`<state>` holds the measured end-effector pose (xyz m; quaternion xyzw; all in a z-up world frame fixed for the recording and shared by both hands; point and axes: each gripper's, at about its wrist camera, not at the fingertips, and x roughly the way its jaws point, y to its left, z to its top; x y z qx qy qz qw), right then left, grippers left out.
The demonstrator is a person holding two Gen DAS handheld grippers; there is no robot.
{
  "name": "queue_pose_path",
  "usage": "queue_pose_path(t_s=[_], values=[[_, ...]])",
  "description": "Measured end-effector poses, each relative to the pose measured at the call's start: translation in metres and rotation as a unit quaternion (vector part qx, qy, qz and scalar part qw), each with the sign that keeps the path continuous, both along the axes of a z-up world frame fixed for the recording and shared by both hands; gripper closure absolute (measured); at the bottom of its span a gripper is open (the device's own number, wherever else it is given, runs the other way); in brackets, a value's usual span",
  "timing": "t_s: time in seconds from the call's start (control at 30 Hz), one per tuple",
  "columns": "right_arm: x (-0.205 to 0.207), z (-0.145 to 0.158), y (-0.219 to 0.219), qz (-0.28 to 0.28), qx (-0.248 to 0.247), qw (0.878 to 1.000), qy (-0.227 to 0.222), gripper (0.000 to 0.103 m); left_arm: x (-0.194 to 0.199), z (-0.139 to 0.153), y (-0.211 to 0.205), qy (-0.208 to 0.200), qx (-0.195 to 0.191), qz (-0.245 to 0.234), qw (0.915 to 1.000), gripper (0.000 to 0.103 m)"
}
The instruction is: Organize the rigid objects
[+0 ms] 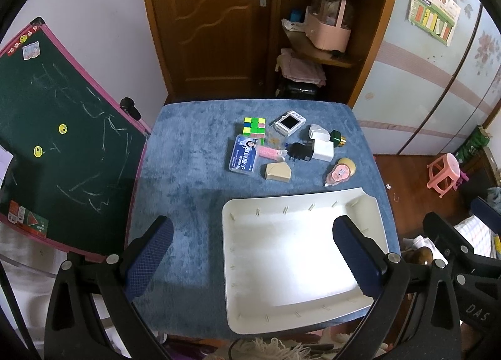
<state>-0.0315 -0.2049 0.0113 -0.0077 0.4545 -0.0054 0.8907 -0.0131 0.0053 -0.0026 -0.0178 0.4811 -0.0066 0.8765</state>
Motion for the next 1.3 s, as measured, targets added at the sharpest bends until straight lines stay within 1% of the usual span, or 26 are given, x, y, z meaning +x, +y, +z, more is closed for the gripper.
queue_pose_path(t_s=[0.37,0.57,0.87,1.03,1.3], values=[[0.000,0.000,0.000,-0.001,0.001,1.000,0.000,0.002,0.002,0.007,-0.002,-0.010,0.004,-0.004,0.9999,0.001],[0.000,0.001,0.001,-0.002,0.002,1.000,0.001,0.002,0.003,0.006,0.001,-0.010,0.000,0.000,0.9999,0.002],[-0.001,0.002,0.008,-0.001,0.004,1.000,-0.001,0.002,0.005,0.005,-0.002,-0.009,0.007,-0.007,0.9999,0.002],[-0.002,0.001,0.011,-0.006,0.007,1.000,-0.005,0.002,0.009,0.001,-0.002,-0.003,0.009,-0.012,0.9999,0.002],[0.005,0.002,0.015,-0.026,0.005,1.000,-0.004,0.002,0.017,-0.003,0.010,-0.009,0.002,-0.021,0.9997,0.002]])
